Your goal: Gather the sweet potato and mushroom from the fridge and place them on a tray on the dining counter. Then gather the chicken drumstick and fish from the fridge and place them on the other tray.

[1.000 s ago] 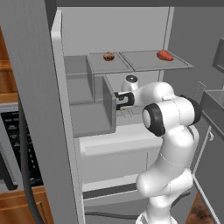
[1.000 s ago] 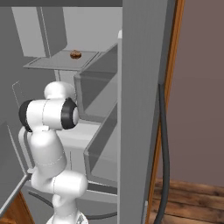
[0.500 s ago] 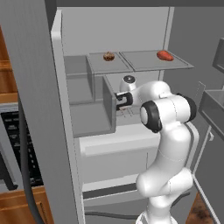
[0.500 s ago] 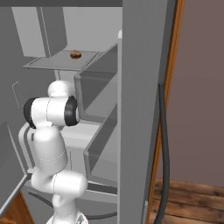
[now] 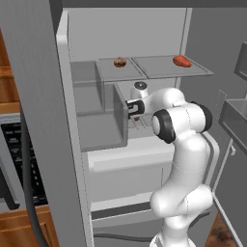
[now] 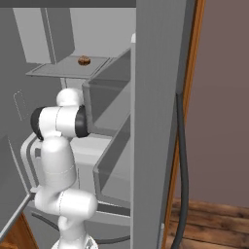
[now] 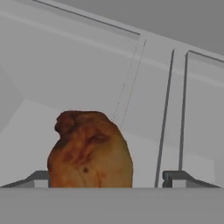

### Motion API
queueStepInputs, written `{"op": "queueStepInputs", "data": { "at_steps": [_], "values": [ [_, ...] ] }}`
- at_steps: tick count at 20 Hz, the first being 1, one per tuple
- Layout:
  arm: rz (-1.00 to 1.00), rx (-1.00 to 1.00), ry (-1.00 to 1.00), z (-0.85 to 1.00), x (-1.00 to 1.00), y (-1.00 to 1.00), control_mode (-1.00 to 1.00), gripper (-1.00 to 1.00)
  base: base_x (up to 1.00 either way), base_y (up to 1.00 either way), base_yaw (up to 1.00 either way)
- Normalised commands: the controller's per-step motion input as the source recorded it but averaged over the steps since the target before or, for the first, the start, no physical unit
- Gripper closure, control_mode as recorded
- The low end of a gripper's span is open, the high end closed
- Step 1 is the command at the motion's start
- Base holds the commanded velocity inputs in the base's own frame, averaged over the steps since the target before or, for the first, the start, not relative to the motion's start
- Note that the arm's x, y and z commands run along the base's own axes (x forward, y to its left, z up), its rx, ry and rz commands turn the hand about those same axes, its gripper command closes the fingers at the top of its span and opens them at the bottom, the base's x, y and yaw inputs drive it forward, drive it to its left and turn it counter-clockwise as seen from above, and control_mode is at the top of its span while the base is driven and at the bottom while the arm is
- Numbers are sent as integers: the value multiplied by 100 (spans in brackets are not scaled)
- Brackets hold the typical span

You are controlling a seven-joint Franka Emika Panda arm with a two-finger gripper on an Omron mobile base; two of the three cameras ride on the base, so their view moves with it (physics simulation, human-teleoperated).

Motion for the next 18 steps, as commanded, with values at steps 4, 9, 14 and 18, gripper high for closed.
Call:
{"op": "queueStepInputs", "data": {
  "at_steps": [4,9,14,18],
  "values": [
    [0,-6,-1,-41,-15,2,-100,100,0,0,0],
    [0,-6,-9,-32,-50,7,-100,100,0,0,0],
    [0,0,-9,-13,-57,0,-100,100,0,0,0],
    [0,1,-9,14,-79,0,-100,100,0,0,0]
  ]
}}
